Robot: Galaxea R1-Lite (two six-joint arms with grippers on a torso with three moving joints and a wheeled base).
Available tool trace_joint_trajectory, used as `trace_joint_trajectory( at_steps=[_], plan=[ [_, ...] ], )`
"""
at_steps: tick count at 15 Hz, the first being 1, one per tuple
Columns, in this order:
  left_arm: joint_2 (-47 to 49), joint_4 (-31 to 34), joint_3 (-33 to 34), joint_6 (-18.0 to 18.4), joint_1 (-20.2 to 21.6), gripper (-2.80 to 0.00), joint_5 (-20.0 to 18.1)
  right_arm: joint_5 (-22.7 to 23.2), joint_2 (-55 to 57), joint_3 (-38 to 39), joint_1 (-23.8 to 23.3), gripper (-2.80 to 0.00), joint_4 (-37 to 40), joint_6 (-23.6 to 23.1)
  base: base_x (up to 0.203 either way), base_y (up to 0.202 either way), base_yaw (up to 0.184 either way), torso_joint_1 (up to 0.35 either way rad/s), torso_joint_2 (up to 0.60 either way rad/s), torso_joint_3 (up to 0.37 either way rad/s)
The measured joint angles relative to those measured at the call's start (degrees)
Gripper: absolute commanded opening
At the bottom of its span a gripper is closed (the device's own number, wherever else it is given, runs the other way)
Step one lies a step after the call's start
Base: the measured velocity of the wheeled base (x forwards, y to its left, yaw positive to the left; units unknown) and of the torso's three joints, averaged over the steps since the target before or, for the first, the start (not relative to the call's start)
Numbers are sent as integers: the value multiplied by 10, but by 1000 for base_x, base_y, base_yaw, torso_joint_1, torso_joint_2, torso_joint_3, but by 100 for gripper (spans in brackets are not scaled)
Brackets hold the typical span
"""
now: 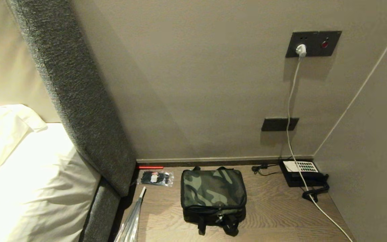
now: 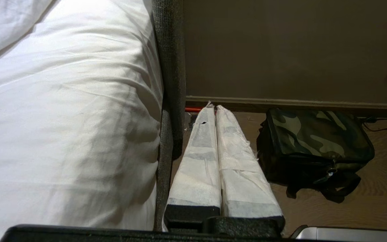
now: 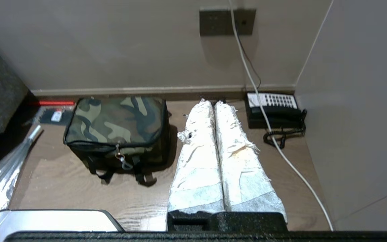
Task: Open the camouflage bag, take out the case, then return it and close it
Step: Open the top of the storage box
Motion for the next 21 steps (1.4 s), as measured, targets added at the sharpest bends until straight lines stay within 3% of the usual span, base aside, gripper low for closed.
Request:
trace_joint_trajectory(
  at_steps=[21],
  plan=[
    [0,0,0,-2,0,-280,0,0,1,0,0,-280,0,0,0,0,0,2,1,-197]
  ],
)
